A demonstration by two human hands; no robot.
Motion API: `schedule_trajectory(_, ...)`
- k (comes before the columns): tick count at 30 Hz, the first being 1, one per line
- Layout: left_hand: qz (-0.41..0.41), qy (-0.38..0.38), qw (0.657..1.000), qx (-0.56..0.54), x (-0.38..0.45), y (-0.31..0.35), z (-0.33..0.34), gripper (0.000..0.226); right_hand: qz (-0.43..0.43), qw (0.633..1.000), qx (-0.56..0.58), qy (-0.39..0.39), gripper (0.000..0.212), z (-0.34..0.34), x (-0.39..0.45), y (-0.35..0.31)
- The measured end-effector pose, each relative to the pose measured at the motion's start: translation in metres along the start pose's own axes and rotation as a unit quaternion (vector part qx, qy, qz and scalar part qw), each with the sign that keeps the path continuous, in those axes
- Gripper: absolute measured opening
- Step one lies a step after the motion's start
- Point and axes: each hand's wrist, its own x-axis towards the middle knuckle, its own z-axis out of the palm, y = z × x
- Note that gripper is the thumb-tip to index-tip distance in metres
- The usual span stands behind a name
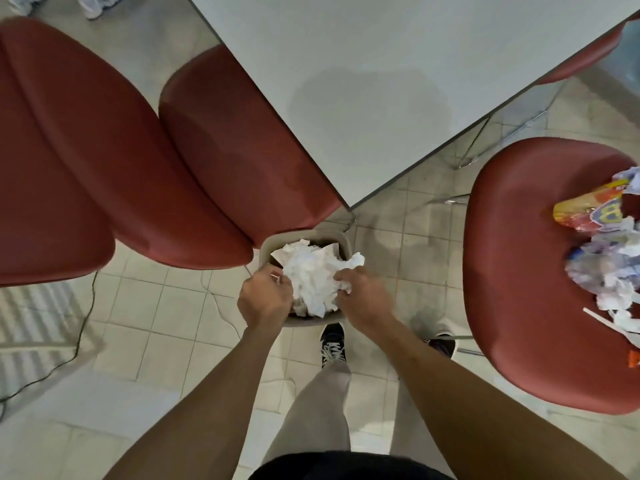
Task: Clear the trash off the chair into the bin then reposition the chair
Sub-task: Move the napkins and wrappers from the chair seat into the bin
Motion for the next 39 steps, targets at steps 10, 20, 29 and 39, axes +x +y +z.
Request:
schedule_trajectory(10, 0.017, -0.067, 0.998, 0.004, -0.001, -0.015, 0.01, 0.033, 0.007, 0.995, -0.059, -0.074, 0.053, 0.02, 0.008, -0.011)
schedule_trajectory(20, 0.124, -0.088, 0.987, 0.051, -0.019, 0.04, 0.024, 0.033, 0.059, 0.998, -0.013, -0.003, 0.057, -0.03, -0.006, 0.025)
schedule_trajectory(29, 0.242, -0.123, 0.959, 0.081, -0.07, 0.126, 0.066, 0.023, 0.109, 0.991, 0.034, 0.069, 0.056, -0.098, -0.028, 0.1)
schedule_trajectory(39, 0.342, -0.152, 0.92, 0.119, -0.138, 0.234, 0.137, 0.038, 0.153, 0.976, 0.077, 0.135, 0.049, -0.172, -0.049, 0.199)
